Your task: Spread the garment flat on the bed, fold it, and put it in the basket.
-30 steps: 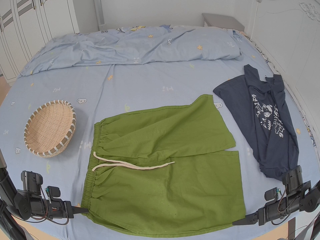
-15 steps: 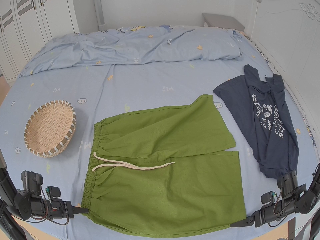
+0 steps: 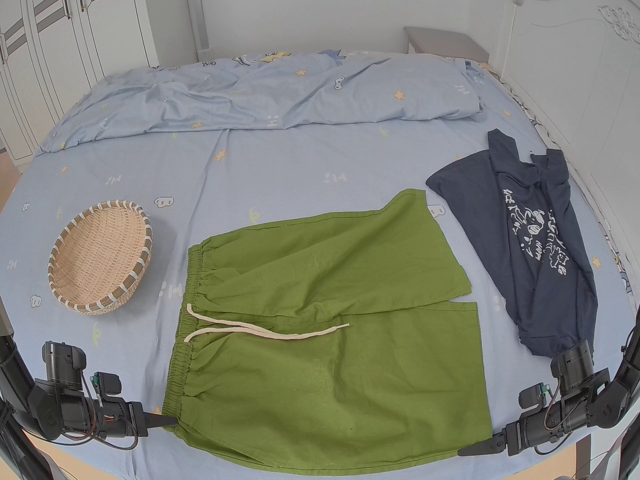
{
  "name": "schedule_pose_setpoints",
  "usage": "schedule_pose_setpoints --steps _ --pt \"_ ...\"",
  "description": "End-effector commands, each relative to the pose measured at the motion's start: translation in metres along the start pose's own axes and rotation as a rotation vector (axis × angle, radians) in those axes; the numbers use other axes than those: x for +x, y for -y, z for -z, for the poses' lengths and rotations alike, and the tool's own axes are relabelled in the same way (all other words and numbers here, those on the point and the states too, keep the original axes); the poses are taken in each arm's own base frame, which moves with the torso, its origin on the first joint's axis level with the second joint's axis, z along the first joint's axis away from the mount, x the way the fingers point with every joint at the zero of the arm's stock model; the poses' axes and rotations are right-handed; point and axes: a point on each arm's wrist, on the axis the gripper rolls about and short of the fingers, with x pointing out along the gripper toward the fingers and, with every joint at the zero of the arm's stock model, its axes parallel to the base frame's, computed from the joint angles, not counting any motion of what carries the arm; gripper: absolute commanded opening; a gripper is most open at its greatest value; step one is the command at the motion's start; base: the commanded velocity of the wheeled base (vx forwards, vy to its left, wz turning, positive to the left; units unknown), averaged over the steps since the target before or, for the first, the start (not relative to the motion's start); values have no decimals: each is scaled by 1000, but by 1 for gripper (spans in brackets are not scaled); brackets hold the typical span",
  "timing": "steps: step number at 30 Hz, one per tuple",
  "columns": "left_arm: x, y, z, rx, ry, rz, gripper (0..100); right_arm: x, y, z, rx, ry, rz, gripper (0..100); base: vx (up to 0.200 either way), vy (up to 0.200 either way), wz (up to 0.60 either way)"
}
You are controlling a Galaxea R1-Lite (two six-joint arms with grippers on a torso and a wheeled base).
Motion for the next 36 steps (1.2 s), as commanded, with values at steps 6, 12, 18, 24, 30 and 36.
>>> schedule_pose_setpoints --steps 6,12,18,24,30,36 --pt "-1 0 3 -11 -8 -3 0 0 2 1 12 -3 2 0 0 0 0" --pt "-2 -3 2 -21 3 -7 0 -7 5 5 48 11 17 0 0 0 0" --pt "-5 -3 5 -40 2 -11 0 -13 2 9 57 9 21 0 0 0 0" --pt "-7 -5 6 -58 2 -22 0 -25 -8 18 60 -6 28 0 0 0 0" --pt "-10 -2 12 -72 -36 -27 0 -24 -16 27 42 -74 21 0 0 0 0" --pt "-15 0 24 -4 -128 -31 0 -31 -21 35 49 -99 23 0 0 0 0"
